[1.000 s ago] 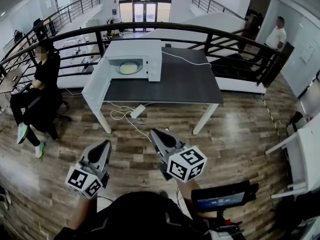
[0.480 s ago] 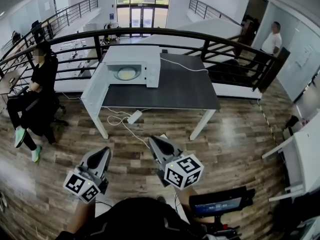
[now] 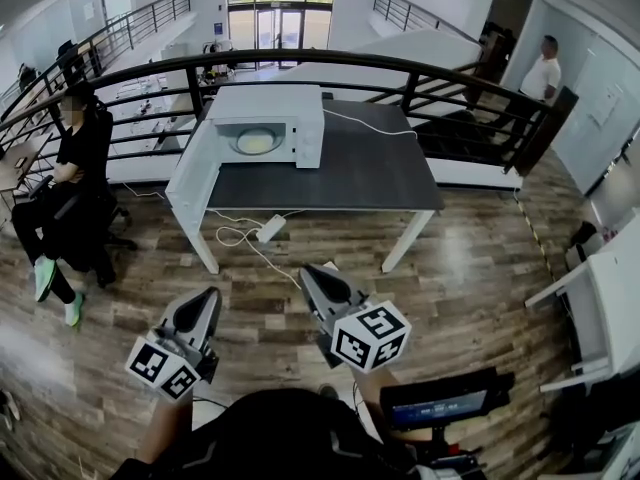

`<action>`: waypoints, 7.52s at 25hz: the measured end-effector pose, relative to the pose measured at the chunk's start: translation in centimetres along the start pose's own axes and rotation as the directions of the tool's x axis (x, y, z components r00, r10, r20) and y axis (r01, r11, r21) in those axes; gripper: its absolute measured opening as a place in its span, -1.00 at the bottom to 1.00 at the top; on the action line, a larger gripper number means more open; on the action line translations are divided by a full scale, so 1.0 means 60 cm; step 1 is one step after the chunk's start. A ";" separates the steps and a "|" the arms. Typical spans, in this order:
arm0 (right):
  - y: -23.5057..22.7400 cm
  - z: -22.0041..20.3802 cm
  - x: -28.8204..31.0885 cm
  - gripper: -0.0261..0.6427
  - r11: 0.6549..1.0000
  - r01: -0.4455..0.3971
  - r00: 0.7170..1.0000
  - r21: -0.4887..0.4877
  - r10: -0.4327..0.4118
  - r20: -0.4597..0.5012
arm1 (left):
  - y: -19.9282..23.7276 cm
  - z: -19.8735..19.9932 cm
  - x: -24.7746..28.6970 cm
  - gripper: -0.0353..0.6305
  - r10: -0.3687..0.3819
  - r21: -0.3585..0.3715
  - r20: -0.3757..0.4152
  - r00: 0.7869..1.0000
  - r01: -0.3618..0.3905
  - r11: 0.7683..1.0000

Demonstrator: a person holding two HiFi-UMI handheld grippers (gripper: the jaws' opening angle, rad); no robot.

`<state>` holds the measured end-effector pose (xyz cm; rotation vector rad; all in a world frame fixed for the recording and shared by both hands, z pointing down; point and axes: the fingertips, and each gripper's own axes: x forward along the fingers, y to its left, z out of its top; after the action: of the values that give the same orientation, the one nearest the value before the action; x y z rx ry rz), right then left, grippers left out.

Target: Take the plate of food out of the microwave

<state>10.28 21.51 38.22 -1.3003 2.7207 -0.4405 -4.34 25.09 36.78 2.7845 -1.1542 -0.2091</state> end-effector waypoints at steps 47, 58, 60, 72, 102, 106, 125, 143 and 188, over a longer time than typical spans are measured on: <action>-0.264 0.098 0.196 -0.93 0.995 -0.088 0.996 0.045 0.087 0.012 | 0.156 0.011 0.291 -0.88 0.123 0.037 0.013 0.992 -0.124 0.992; -0.349 0.100 0.218 -0.92 0.986 -0.153 0.988 0.063 0.154 -0.019 | 0.155 -0.010 0.376 -0.88 0.186 0.039 -0.031 0.982 -0.185 0.982; -0.363 0.097 0.227 -0.92 0.986 -0.150 0.988 0.077 0.152 -0.015 | 0.158 -0.015 0.386 -0.88 0.186 0.046 -0.043 0.982 -0.184 0.982; -0.354 0.101 0.345 -0.93 0.988 -0.125 0.992 0.093 0.127 -0.015 | 0.287 0.015 0.388 -0.88 0.184 0.057 -0.025 0.983 -0.183 0.982; -0.300 0.117 0.630 -0.92 0.997 0.048 0.999 0.057 -0.049 0.016 | 0.574 0.078 0.419 -0.88 -0.023 0.045 -0.021 1.000 0.024 0.999; -0.334 0.117 0.659 -0.92 0.996 0.052 0.999 0.079 -0.053 0.009 | 0.596 0.067 0.448 -0.88 0.001 0.032 -0.034 0.999 0.000 0.999; -0.552 0.015 0.860 -0.80 0.930 0.008 0.989 0.366 0.046 -0.140 | 0.709 0.041 0.564 -0.88 0.202 0.059 -0.023 0.979 -0.200 0.978; -0.665 -0.214 0.958 -0.26 0.622 0.151 0.967 0.768 0.067 -0.244 | 0.769 0.003 0.608 -0.88 0.242 0.064 -0.083 0.967 -0.237 0.969; -0.772 -0.351 1.145 -0.05 0.128 0.300 0.953 0.945 -0.086 -0.291 | 0.807 -0.023 0.545 -0.88 0.432 0.118 -0.157 0.888 -0.418 0.901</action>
<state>-2.93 -54.64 74.80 -1.0822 1.4414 -2.0112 -14.77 -32.02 43.34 2.4611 -1.7110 0.1339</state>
